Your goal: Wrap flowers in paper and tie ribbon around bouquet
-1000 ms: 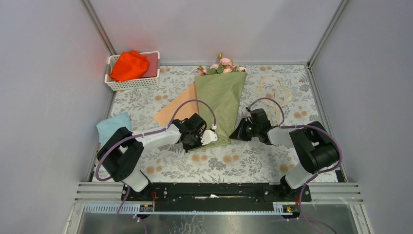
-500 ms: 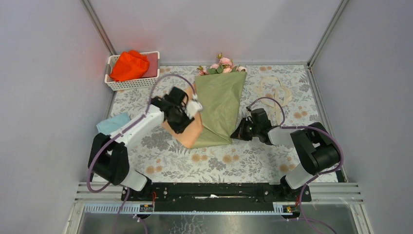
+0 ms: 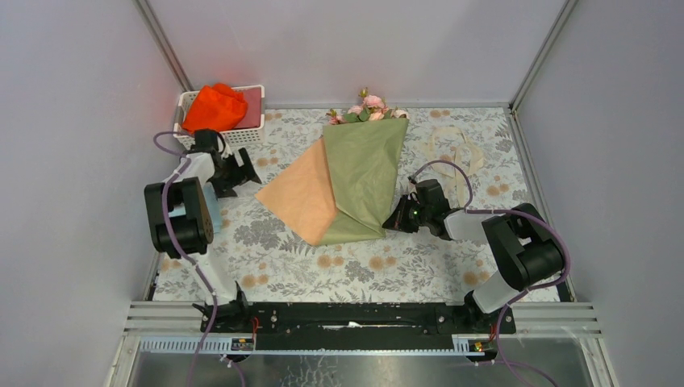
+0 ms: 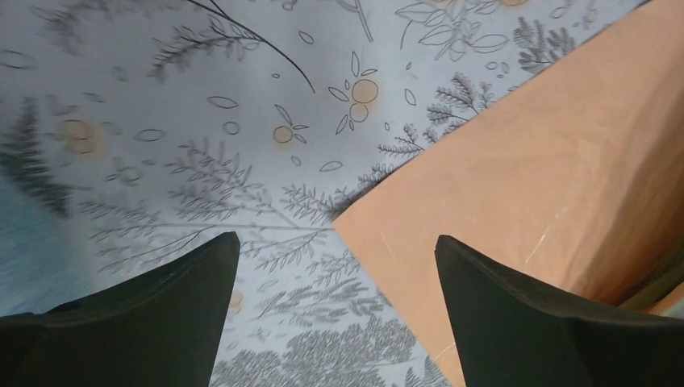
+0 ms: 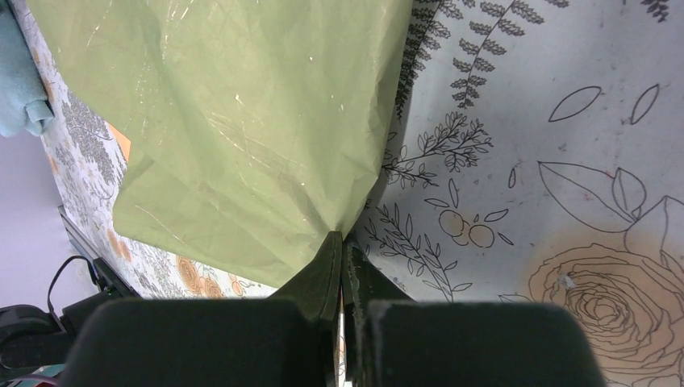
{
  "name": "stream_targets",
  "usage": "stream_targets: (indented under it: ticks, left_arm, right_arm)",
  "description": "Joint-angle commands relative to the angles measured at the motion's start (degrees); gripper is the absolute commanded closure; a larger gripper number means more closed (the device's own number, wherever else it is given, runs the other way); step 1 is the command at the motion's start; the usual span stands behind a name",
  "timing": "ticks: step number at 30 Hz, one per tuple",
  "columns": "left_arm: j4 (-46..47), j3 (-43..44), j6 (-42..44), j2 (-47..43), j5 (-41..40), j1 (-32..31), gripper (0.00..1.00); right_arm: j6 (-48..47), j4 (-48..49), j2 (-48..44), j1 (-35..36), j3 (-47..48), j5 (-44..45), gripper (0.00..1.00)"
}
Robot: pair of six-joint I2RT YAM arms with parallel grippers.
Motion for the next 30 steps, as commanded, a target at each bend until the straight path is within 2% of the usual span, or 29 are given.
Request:
stream_targets:
  ticks: [1, 7, 16, 24, 30]
  left_arm:
    - [6.8, -1.0, -6.7, 5.9, 4.4, -0.9, 0.02]
    - [7.7, -2.3, -7.5, 12.2, 10.1, -2.1, 0.14]
    - [6.2, -3.0, -6.9, 12.5, 18.1, -3.3, 0.36]
    - [1.6, -5.2, -3.9, 9.6, 24.1, -3.5, 0.36]
    - [1.1, -8.3, -3.1, 6.9, 30.2, -3.6, 0.25]
  right_arm:
    - [-2.2, -3.5, -0.5, -0.2, -0.7, 5.0, 1.00]
    - [-2.8, -4.1, -0.3, -0.3, -0.4, 5.2, 1.00]
    - [-3.0, -4.3, -0.1, -0.2, 0.1, 5.3, 1.00]
    - [-3.2, -4.0, 0.7, -0.2, 0.2, 4.8, 1.00]
    - [-3.5, -4.2, 0.6, -0.2, 0.2, 4.9, 1.00]
